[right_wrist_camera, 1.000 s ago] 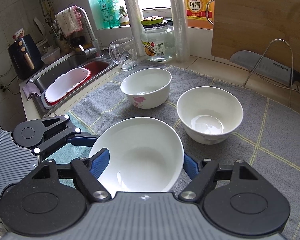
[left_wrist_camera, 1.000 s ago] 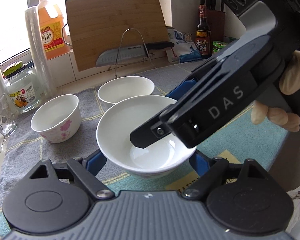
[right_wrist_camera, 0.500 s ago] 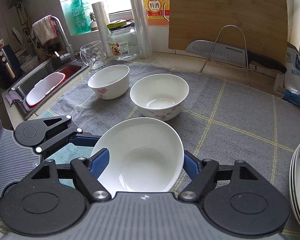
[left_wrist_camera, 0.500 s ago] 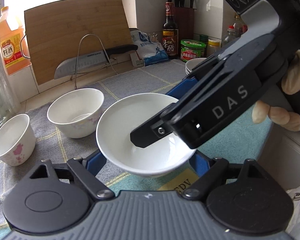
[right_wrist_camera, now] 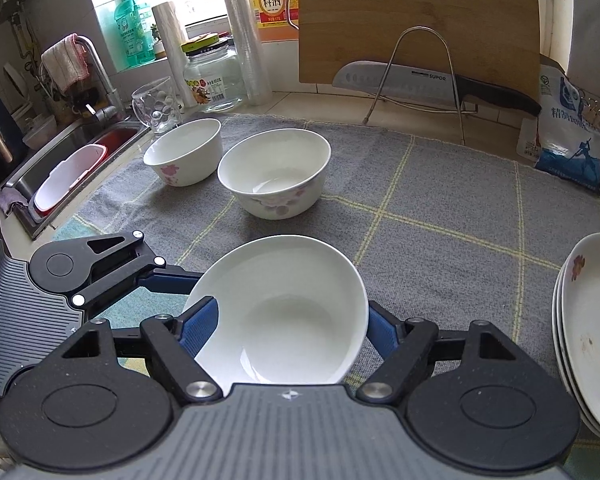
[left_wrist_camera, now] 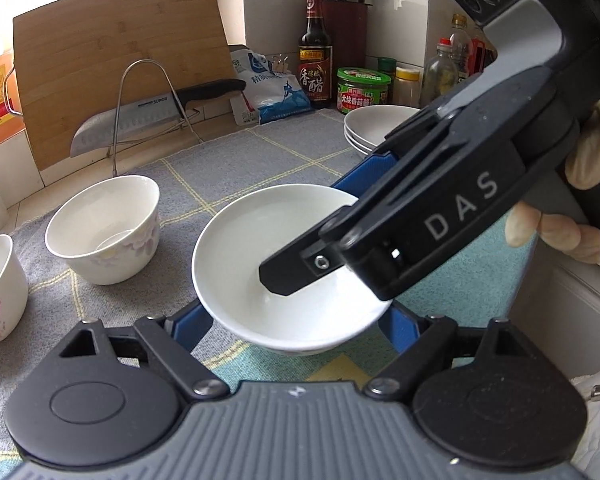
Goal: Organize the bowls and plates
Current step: 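Carry the bowl with the right tool and set it down, then open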
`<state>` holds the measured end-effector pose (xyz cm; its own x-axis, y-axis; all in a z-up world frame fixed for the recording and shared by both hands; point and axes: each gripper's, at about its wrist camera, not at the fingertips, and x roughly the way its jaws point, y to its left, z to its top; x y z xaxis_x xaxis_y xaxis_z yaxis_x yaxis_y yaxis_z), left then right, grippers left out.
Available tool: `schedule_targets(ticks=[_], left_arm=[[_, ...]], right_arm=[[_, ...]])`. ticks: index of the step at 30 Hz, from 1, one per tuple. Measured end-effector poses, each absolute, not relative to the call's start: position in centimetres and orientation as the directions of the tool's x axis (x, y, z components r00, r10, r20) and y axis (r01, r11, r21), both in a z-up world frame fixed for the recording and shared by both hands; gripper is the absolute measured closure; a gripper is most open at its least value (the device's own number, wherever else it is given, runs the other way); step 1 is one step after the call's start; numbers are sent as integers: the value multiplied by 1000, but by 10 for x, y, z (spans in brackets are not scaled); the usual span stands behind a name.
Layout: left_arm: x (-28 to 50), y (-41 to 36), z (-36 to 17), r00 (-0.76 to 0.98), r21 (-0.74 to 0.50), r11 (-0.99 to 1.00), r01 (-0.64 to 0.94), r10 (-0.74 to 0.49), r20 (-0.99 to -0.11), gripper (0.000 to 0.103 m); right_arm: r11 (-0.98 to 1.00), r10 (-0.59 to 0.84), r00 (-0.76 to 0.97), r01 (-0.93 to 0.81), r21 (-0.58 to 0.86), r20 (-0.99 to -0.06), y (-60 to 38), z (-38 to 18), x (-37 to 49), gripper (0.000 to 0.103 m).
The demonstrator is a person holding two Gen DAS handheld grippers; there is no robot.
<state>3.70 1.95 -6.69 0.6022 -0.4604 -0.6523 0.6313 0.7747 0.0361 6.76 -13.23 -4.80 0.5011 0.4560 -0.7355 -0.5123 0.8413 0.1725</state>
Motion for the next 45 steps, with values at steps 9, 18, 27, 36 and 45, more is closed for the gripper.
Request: schedule_targets(ticks=[9, 18, 27, 36, 45], left_arm=[[43, 18, -72, 592, 24, 779, 626, -455, -665, 14], [44, 20, -72, 594, 21, 783, 621, -453, -665, 14], [44, 18, -73, 597, 31, 783, 621, -447, -667, 13], [36, 25, -66, 608, 28, 789, 614, -449, -655, 8], [28, 51, -56, 645, 40, 830, 557, -401, -651, 6]], right_arm=[[839, 455, 483, -513, 179, -748, -133, -55, 72, 20], [838, 457, 475, -514, 185, -752, -132, -58, 76, 20], [838, 462, 492, -515, 182, -738, -130, -57, 75, 0], [846, 448, 531, -512, 149, -720, -132, -48, 72, 0], [855, 417, 577, -512, 87, -703, -127, -39, 70, 0]])
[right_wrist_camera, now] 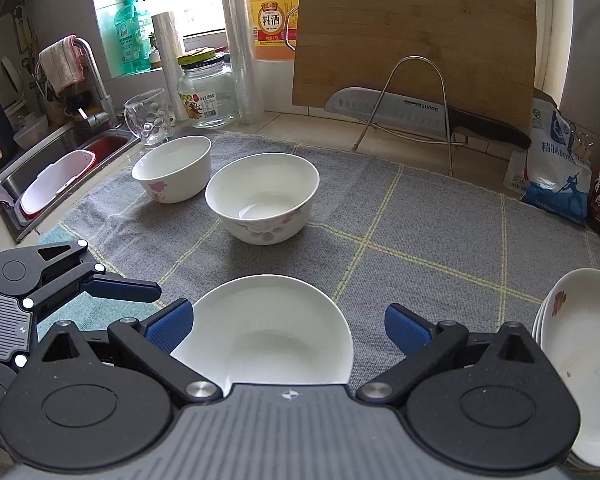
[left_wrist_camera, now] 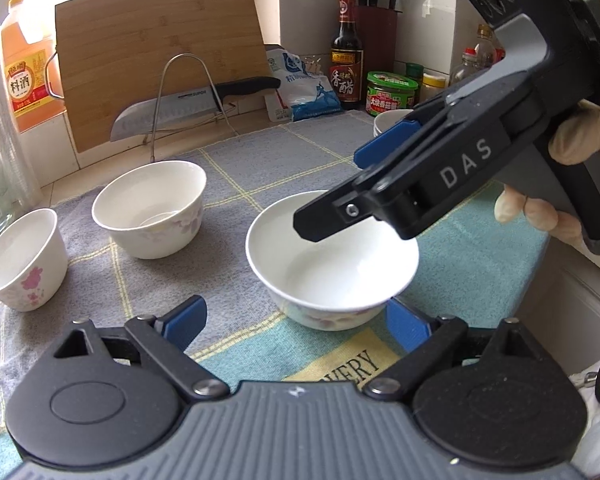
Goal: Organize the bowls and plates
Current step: 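Carry the bowl with the right tool and set it down, then open, then move the right tool to another white bowl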
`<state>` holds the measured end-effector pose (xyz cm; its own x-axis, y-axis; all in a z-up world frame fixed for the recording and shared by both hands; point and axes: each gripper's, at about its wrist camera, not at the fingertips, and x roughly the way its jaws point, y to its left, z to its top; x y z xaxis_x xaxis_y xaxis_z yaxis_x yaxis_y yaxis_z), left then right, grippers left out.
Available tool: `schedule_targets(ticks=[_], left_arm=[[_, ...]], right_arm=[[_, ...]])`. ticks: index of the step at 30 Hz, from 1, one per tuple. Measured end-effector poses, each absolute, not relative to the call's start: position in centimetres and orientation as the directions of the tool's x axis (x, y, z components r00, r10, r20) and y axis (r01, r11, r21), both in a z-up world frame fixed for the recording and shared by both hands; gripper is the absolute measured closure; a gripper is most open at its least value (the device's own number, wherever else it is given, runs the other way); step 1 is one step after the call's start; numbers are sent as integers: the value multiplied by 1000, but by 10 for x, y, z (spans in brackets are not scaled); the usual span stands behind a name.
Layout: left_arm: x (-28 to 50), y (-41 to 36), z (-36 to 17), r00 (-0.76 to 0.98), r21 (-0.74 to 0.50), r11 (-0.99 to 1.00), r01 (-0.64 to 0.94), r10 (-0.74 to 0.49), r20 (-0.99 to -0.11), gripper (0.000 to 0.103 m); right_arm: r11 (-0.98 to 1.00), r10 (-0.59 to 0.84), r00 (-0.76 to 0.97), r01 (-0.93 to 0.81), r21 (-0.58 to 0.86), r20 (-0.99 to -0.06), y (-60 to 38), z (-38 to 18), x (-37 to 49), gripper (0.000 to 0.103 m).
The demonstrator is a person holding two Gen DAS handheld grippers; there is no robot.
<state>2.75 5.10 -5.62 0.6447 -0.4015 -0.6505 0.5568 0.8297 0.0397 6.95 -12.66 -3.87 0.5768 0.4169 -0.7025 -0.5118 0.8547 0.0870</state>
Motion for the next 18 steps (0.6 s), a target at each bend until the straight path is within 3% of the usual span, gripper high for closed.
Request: schedule_targets(ticks=[18], left_arm=[[36, 102, -47, 740, 74, 916, 395, -269, -617, 5]], right_arm=[[852, 385, 618, -523, 7, -686, -94, -28, 74, 0]])
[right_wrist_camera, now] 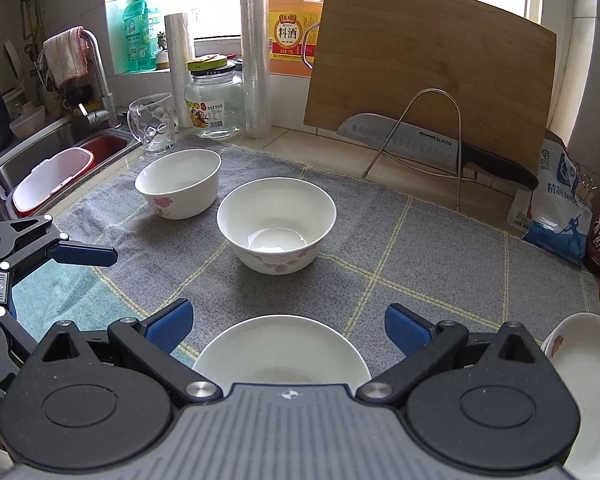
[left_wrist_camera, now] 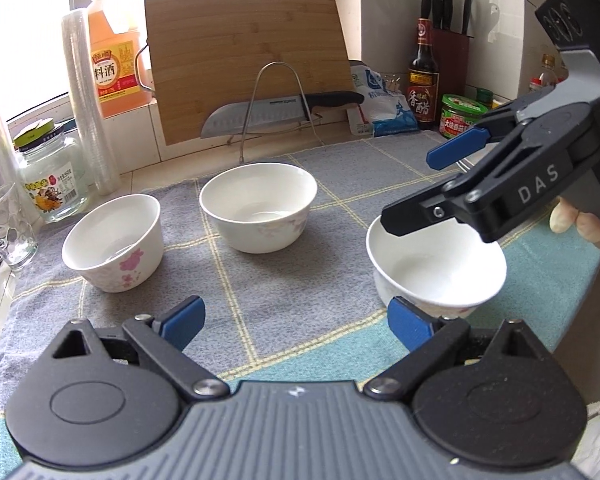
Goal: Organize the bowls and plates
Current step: 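Move the right tool to another white bowl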
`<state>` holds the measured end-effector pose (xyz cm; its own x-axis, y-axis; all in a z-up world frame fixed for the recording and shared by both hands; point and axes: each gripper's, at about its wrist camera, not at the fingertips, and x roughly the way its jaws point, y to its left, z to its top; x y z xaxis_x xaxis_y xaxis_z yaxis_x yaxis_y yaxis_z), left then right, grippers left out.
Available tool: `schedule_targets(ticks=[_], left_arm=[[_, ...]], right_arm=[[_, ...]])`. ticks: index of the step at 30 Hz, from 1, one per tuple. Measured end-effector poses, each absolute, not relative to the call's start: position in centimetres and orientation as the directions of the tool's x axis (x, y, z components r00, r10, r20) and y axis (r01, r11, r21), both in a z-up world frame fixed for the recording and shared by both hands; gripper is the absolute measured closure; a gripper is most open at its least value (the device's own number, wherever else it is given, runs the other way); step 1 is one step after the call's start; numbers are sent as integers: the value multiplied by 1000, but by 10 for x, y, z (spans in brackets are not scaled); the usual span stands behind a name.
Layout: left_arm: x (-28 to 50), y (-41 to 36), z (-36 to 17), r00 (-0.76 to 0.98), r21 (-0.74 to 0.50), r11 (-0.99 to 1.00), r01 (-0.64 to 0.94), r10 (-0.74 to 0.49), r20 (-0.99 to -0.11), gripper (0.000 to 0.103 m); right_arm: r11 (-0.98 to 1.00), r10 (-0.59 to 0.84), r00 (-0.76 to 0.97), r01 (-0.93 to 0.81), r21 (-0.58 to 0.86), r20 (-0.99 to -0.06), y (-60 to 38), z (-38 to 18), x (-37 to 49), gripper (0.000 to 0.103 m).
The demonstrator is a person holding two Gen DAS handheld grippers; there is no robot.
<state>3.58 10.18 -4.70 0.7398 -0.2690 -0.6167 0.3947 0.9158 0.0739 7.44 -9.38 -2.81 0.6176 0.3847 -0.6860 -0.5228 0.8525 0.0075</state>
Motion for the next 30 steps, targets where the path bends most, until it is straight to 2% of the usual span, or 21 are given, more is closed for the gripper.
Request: schedule_targets(ticks=[11, 30], left_arm=[[66, 106, -52, 778, 114, 936, 333, -204, -594, 5], [123, 94, -67, 760, 95, 934, 345, -218, -612, 6]], right_arm=[[854, 347, 637, -519, -50, -688, -79, -23, 91, 0], [828, 373, 597, -560, -36, -710, -57, -26, 148, 0]])
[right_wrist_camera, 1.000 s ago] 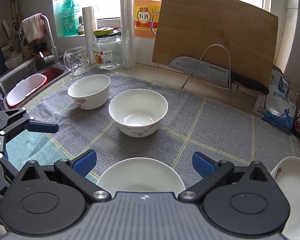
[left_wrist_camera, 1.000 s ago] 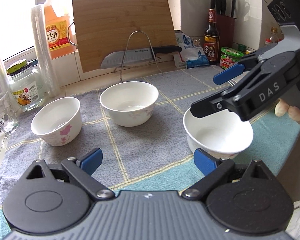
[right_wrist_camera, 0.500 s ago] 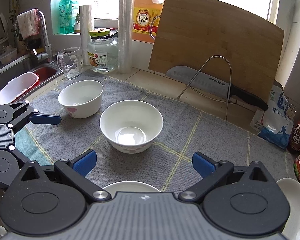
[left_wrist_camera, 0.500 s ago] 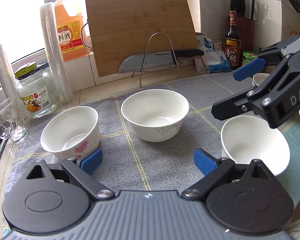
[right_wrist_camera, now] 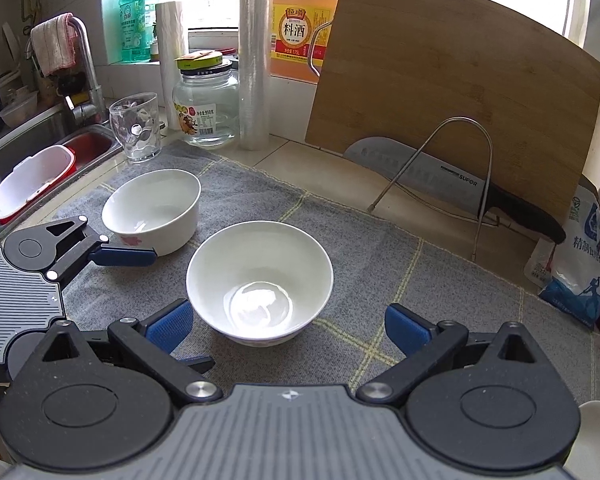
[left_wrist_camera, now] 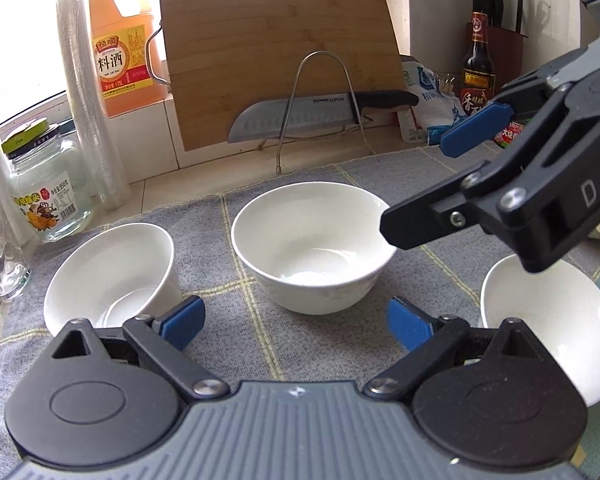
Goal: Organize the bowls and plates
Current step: 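Move the right tool to another white bowl, then close the right tool on the second bowl's rim and lift it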
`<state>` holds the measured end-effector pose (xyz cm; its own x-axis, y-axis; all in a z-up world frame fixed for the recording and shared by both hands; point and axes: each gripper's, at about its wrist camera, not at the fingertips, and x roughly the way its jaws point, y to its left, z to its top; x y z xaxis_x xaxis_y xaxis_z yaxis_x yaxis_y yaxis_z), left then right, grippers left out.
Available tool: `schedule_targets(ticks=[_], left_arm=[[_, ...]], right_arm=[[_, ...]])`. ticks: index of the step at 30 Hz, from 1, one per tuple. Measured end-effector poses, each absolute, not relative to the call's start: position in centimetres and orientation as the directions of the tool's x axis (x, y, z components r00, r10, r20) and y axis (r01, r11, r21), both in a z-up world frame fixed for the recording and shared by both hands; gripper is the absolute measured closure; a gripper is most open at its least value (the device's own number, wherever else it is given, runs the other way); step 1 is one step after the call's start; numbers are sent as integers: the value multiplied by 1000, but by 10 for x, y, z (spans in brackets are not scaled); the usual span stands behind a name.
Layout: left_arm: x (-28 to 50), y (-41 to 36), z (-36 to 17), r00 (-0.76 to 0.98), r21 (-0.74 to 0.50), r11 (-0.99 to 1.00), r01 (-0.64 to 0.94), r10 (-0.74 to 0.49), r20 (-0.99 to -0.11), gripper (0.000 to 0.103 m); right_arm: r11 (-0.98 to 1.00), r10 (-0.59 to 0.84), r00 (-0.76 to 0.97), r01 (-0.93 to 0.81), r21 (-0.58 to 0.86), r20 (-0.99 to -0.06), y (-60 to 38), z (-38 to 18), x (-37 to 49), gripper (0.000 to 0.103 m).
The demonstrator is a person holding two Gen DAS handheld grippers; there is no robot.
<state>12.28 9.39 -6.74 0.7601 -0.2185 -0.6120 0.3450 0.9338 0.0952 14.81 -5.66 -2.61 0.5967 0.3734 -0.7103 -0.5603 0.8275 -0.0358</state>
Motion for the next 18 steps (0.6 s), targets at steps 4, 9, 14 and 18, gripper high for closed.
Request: schedule_targets(ticks=[4, 9, 14, 18], left_arm=[[129, 90, -69, 759, 104, 931, 350, -217, -613, 6], [138, 88, -70, 758, 105, 926, 362, -226, -612, 7], [146, 85, -72, 747, 106, 916, 386, -243, -619, 8], [149, 84, -73, 740, 104, 909, 404, -258, -622, 15]], right_arm=[[814, 394, 569, -580, -13, -722, -53, -30, 161, 0], [805, 410, 537, -593, 16, -737, -49, -37, 179, 0], [787, 429, 514, -616, 27, -743, -47, -42, 195, 0], [777, 442, 490, -628, 47, -752, -44, -46, 207, 0]])
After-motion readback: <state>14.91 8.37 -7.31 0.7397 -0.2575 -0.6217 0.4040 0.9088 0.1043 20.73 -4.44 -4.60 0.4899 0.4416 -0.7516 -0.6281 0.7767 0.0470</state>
